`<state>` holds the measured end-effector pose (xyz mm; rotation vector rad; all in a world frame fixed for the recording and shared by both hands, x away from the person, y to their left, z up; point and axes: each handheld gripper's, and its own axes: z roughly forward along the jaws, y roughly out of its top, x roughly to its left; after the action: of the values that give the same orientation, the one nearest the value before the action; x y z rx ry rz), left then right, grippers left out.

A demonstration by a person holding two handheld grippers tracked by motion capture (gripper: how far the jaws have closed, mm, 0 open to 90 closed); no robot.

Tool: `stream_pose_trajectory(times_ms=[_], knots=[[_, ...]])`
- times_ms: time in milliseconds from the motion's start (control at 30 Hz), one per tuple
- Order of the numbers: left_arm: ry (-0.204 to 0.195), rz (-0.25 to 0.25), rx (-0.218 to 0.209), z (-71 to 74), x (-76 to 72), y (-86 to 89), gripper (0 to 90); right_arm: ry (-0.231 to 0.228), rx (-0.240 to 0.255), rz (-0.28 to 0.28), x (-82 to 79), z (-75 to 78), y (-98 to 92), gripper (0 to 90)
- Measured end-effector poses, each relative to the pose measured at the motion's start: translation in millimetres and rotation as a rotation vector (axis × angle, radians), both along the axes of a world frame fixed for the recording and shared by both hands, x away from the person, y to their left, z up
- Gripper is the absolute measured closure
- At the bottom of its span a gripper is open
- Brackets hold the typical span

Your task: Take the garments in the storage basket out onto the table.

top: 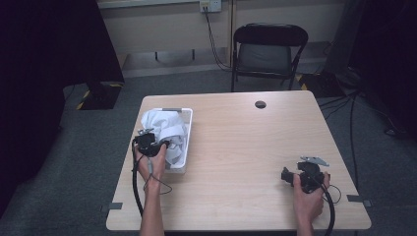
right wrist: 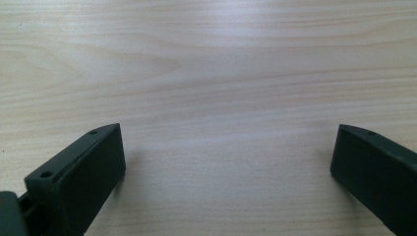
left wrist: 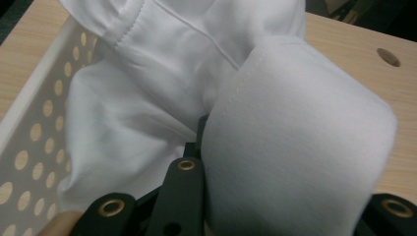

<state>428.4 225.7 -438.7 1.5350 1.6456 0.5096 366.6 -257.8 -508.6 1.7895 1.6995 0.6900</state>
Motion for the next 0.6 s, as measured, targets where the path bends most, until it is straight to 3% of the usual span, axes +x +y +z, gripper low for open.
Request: stream_pose_trajectory(times_ms=[600], knots=[[-0.050,-0.016,-0.035,12.0,-13.6,1.5,79.3,0.000,0.000,0.002,-0.3,0.0,0.0,0.0]])
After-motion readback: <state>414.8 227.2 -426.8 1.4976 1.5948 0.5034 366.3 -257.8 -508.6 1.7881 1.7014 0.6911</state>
